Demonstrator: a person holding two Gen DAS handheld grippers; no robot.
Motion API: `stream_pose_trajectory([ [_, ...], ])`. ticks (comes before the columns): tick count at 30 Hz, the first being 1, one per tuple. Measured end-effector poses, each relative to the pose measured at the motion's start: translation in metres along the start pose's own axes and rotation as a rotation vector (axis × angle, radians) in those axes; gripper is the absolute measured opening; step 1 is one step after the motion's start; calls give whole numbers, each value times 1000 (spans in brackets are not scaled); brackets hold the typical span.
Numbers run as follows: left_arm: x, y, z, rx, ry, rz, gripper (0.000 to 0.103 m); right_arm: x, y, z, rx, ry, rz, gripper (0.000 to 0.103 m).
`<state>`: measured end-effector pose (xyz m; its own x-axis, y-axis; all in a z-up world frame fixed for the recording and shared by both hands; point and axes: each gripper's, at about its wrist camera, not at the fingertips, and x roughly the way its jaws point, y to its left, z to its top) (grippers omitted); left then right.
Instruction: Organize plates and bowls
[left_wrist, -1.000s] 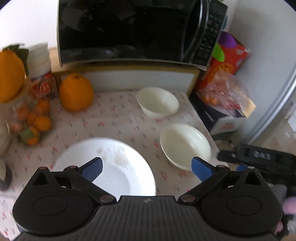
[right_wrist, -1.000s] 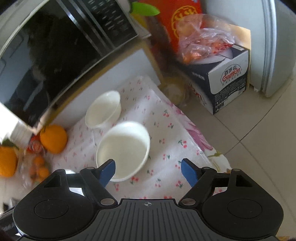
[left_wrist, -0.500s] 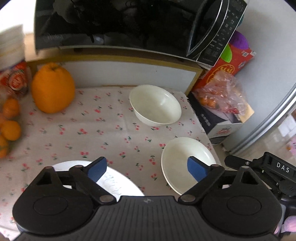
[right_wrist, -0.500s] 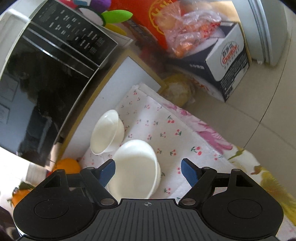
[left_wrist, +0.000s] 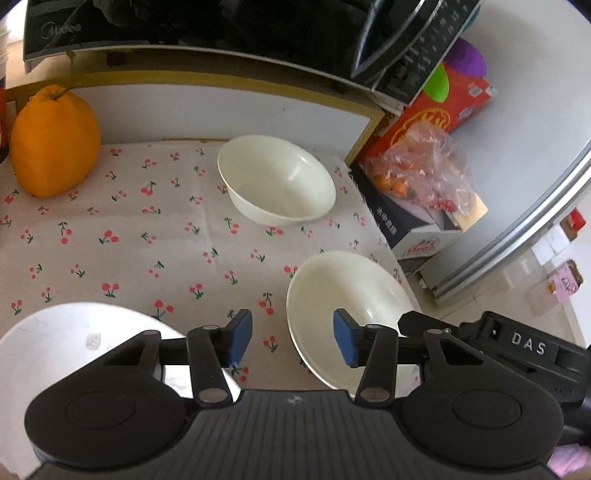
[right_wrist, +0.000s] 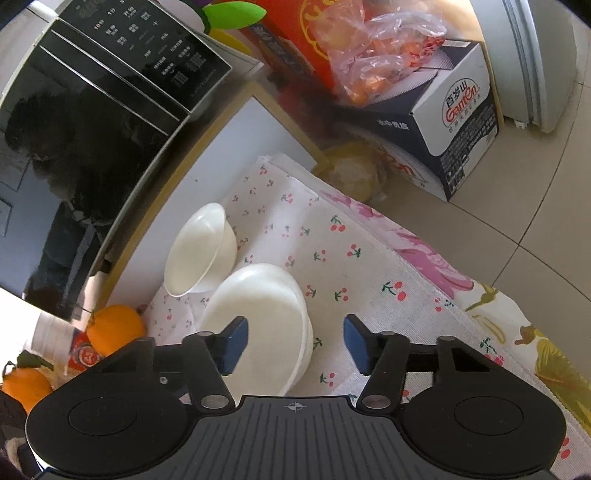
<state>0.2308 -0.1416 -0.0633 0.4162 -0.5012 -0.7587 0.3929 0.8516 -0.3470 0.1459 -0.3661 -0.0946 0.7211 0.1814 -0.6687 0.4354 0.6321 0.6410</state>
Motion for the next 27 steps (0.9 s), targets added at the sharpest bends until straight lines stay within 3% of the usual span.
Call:
stream_pose_trajectory([
  [7, 7, -2, -4, 17, 22, 4, 27, 7, -4, -2, 21, 12, -33, 36],
  [17, 7, 5, -5, -26, 30, -25, 11, 11, -3, -5, 18, 33, -5, 15],
  [27, 0, 0, -6, -6, 3, -49, 10, 8, -2, -4, 25, 36, 17, 14],
])
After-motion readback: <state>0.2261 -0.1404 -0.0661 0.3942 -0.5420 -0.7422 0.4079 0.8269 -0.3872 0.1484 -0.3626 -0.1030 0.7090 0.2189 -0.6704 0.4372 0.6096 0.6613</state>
